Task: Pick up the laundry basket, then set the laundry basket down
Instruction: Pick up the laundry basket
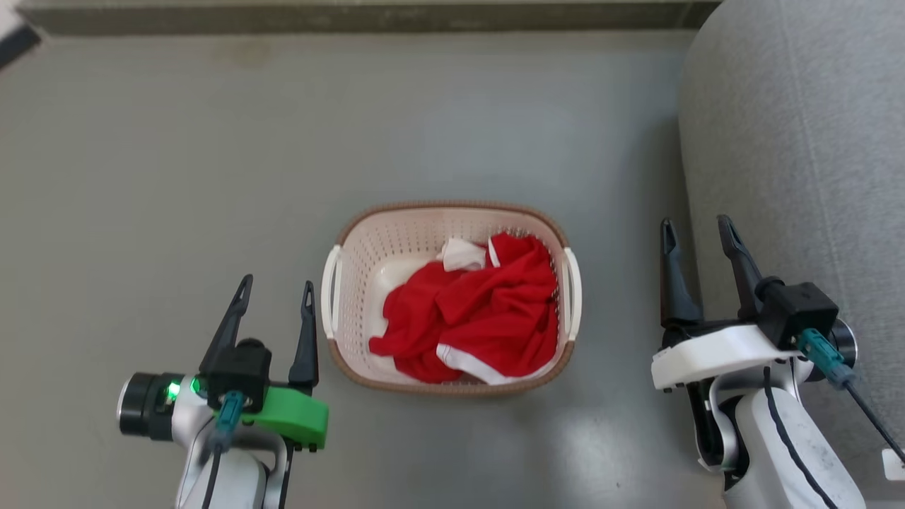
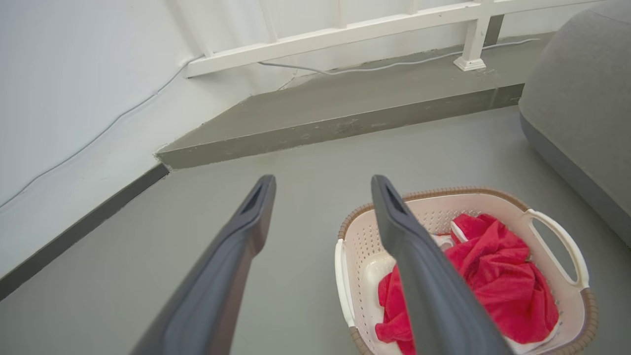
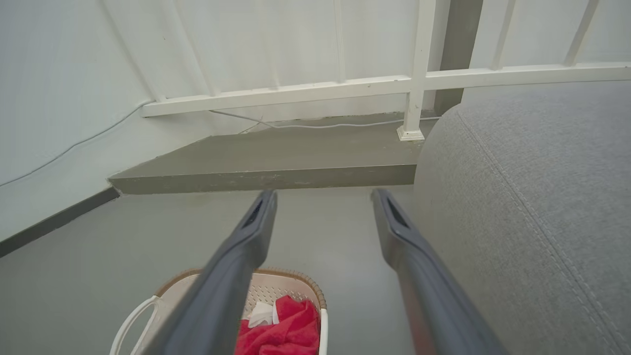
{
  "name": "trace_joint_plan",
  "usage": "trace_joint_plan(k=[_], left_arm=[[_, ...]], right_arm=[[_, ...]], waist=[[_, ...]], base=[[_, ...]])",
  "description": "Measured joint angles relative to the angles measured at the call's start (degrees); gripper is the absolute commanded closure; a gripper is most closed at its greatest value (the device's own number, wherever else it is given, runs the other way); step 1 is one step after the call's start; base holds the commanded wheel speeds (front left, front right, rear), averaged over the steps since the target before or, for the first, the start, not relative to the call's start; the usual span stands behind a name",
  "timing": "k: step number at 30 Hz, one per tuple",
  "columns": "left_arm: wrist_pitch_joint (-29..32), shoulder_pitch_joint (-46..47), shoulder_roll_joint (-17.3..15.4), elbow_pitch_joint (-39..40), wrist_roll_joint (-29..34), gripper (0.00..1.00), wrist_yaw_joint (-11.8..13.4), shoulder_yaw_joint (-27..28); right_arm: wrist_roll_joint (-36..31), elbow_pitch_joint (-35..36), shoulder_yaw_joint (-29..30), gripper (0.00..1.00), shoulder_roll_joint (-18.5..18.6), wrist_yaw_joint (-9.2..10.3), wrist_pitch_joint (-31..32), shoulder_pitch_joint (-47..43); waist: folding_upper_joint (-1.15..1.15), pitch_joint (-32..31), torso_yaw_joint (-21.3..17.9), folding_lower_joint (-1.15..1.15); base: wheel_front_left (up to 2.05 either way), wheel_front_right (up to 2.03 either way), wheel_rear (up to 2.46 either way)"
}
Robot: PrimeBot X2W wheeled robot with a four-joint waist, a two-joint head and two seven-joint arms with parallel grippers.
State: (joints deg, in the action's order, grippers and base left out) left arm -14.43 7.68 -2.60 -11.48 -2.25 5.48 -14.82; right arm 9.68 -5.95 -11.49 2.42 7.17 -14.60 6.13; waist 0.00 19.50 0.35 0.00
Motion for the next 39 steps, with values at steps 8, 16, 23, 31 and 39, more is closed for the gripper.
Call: trace_joint_plan(k=[8,16,23,31,39], left_arm=[[0.0,6.4,0.1,-7.1,0.0,0.00,-0.8,-0.4],[0.0,12.6,0.3,-12.8,-0.7,0.00,-1.5,-1.0],[0.0,18.8,0.7,-16.7,-2.6,0.00,-2.9,-2.1],[0.0,26.6,1.0,-19.4,-4.4,0.00,-3.4,-3.0],[0.0,31.5,1.2,-20.8,-5.5,0.00,-3.4,-4.3]], right_arm=[[1.3,-7.0,1.0,0.00,0.2,0.00,0.0,4.9],[2.1,-12.4,1.4,0.00,0.3,0.00,0.0,9.8],[3.7,-17.1,1.4,0.00,0.5,0.00,0.0,15.5],[4.5,-20.7,0.2,0.00,1.0,0.00,0.0,22.8],[4.7,-22.5,-0.4,0.00,1.1,0.00,0.0,27.7]], waist=[[0.00,6.4,0.6,0.00],[0.00,12.1,1.2,0.01],[0.00,17.8,1.8,0.01],[0.00,25.2,2.5,0.01],[0.00,31.5,3.0,0.01]], base=[[0.00,0.00,0.00],[0.00,0.00,0.00],[0.00,0.00,0.00],[0.00,0.00,0.00],[0.00,0.00,0.00]])
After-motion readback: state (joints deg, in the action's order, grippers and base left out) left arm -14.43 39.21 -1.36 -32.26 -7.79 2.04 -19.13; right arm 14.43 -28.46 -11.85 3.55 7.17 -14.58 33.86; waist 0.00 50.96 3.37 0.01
